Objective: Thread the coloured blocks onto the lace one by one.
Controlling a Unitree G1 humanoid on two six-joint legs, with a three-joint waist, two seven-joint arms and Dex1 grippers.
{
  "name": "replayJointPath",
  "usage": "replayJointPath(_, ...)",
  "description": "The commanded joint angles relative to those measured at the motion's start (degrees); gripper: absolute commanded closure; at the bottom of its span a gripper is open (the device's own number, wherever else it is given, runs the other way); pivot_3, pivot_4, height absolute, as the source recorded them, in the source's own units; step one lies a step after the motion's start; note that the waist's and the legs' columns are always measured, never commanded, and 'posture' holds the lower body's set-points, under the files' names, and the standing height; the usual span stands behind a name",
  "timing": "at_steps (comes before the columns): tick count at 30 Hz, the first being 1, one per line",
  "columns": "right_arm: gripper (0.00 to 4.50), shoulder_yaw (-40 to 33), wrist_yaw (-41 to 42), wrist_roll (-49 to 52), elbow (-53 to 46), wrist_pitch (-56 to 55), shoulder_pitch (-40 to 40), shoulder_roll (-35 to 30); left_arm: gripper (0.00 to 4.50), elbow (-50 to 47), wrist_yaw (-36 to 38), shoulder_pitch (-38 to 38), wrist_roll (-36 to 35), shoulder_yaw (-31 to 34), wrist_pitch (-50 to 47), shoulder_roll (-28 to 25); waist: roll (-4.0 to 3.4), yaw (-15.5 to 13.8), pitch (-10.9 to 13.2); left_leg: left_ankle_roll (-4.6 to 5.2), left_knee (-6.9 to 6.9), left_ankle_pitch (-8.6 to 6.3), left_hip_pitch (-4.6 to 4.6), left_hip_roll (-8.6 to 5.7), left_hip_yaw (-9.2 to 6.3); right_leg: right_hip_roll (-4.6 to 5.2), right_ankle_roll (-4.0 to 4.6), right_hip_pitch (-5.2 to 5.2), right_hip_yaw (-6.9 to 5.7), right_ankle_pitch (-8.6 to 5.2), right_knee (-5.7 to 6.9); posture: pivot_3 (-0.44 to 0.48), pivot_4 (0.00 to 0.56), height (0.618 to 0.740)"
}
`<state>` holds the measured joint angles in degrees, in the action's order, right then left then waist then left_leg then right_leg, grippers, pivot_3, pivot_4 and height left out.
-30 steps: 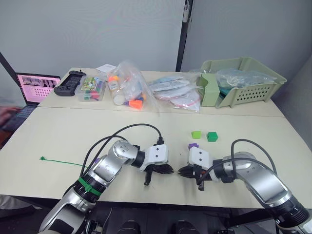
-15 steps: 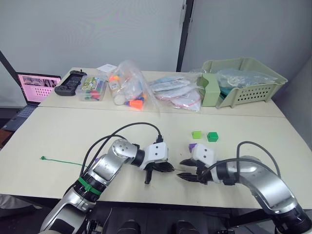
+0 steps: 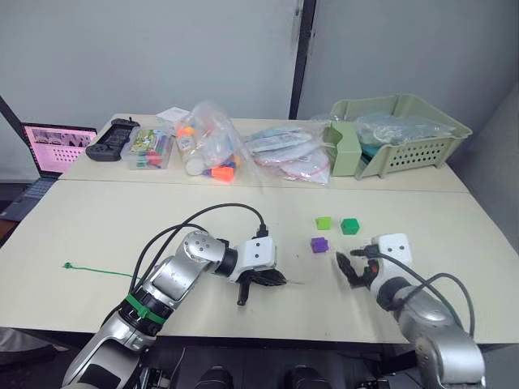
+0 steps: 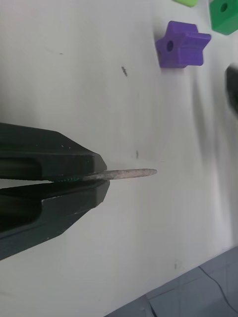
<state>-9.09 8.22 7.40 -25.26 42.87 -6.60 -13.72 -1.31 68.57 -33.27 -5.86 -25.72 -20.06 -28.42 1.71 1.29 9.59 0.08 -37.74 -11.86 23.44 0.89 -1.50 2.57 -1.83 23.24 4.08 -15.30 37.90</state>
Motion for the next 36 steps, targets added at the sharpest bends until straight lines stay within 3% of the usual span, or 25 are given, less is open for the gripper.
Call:
replayJointPath(1,0.06,-0.71,-2.24,-1.63,7.72,-5.92,-5.67,0.13,4.50,-1.61,0.02,0.12,-0.39,0.91,0.52,-0.35,-0.01,0.01,0.00,0.00,0.00,0.00,0.01,0.00,0.00,0.00,0.00,0.01,0.00,0.00,0.00,0.000,0.150,0.740)
replayJointPath(12,0.06,-1.24,-4.97,-3.52,33.76,-16.76,-18.24,-0.22,4.50,-2.51,-0.88,0.61,-0.54,1.32,-0.14,-1.02,-0.02,0.01,0.01,0.00,0.08,0.00,0.05,-0.01,-0.02,0.02,0.01,0.01,-0.01,0.01,-0.08,0.000,0.150,0.740)
replayJointPath(17,1.63,-1.77,-3.89,-1.39,34.39,-18.78,-18.41,0.54,4.50,-2.46,-1.10,0.57,-0.57,1.51,-0.49,-1.16,-0.02,0.02,0.00,0.00,0.08,0.00,0.05,-0.02,-0.03,0.02,0.01,0.01,-0.02,0.01,-0.07,0.000,0.150,0.740)
replayJointPath(22,3.29,-2.61,-4.75,0.19,28.15,-16.85,-16.27,1.80,4.50,-2.03,-1.16,0.36,-0.63,1.42,-0.40,-1.08,-0.02,0.02,0.00,0.00,0.08,0.00,0.06,-0.01,-0.04,0.02,0.01,0.01,-0.01,0.01,-0.06,0.000,0.150,0.740)
replayJointPath(26,3.30,-2.26,-5.98,0.73,17.72,-13.76,-13.13,2.91,4.50,-1.72,-0.99,0.30,-0.68,1.39,-0.13,-1.08,-0.03,0.10,0.00,0.00,0.09,0.00,0.06,0.00,-0.05,0.02,0.01,0.03,-0.01,0.01,-0.06,0.000,0.150,0.740)
replayJointPath(29,3.30,0.88,-7.45,1.72,1.22,-7.01,-7.74,5.13,4.50,-1.50,-0.75,0.45,-0.71,1.36,0.13,-1.19,-0.05,0.07,0.00,0.00,0.11,0.00,0.09,0.00,-0.07,0.02,0.01,0.07,-0.02,0.01,-0.03,0.000,0.150,0.740)
replayJointPath(32,3.30,5.62,-9.00,1.38,-11.48,-0.67,-2.10,7.32,4.50,-1.28,-0.54,0.60,-0.75,1.38,0.36,-1.37,-0.06,0.08,0.00,0.00,0.15,0.00,0.11,0.01,-0.08,0.01,0.01,0.11,-0.02,0.00,-0.02,0.000,0.150,0.740)
replayJointPath(36,3.30,18.23,-11.60,0.26,-26.24,6.43,9.95,8.91,4.50,-0.78,-0.12,0.52,-0.84,1.42,0.45,-1.53,-0.07,0.12,-0.01,0.00,0.15,0.00,0.11,0.03,-0.09,0.00,0.00,0.12,-0.04,-0.01,-0.05,0.000,0.150,0.740)
